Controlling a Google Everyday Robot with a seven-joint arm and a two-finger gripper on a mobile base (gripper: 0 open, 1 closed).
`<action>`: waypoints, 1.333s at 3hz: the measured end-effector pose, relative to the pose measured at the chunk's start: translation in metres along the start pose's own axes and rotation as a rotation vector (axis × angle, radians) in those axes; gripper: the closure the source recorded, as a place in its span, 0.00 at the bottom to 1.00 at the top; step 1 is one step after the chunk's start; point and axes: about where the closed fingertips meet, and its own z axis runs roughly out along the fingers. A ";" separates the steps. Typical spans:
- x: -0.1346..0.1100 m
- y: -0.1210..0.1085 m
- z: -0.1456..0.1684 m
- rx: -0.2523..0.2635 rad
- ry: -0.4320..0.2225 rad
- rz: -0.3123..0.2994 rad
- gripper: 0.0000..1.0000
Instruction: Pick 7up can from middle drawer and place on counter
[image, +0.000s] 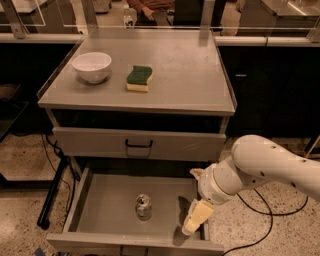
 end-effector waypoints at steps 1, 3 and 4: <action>0.000 0.000 0.000 -0.001 -0.001 -0.002 0.00; 0.012 -0.015 0.060 -0.013 -0.142 0.032 0.00; 0.015 -0.033 0.086 -0.007 -0.197 0.047 0.00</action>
Offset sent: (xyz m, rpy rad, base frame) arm 0.0006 0.0211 -0.0813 0.1958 0.0387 -0.0295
